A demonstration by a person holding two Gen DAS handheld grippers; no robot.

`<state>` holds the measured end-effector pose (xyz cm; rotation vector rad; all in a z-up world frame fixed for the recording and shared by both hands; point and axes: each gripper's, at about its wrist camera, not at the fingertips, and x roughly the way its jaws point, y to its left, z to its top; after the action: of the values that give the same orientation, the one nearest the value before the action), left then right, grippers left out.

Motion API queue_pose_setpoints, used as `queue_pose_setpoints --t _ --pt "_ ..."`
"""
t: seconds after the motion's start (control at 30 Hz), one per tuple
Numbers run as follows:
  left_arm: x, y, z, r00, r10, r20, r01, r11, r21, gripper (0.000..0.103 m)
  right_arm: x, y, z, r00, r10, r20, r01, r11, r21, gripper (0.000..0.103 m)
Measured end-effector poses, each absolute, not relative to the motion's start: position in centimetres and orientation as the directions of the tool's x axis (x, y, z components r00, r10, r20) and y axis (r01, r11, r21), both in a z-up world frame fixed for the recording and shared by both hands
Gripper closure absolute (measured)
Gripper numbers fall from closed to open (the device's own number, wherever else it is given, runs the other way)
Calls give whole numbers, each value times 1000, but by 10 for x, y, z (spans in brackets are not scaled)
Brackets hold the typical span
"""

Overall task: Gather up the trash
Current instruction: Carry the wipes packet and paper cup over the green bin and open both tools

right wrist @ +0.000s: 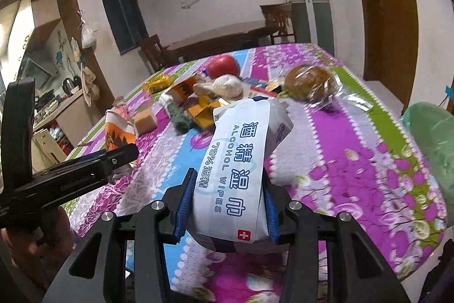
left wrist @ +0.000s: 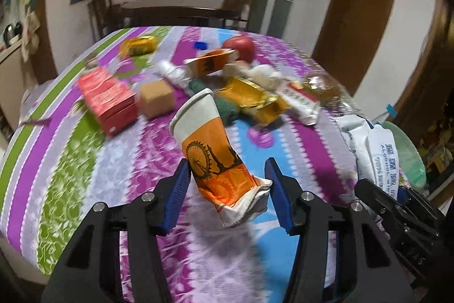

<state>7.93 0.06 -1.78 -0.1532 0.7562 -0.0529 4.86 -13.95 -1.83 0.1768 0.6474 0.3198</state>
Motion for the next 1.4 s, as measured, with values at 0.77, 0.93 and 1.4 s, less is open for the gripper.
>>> queue_pose_setpoints --t 0.77,0.93,1.4 --pt "206 -270 40 459 -576 -677 665 727 -168 51 42 -435 55 782 -86 -617 244 953 177 59" --pt "235 -336 26 306 -635 -709 796 579 -176 50 61 -503 45 694 -66 -717 300 932 205 59" --pt "255 -404 -19 139 -600 -788 870 455 -193 49 112 -555 6 558 42 -829 343 898 276 59"
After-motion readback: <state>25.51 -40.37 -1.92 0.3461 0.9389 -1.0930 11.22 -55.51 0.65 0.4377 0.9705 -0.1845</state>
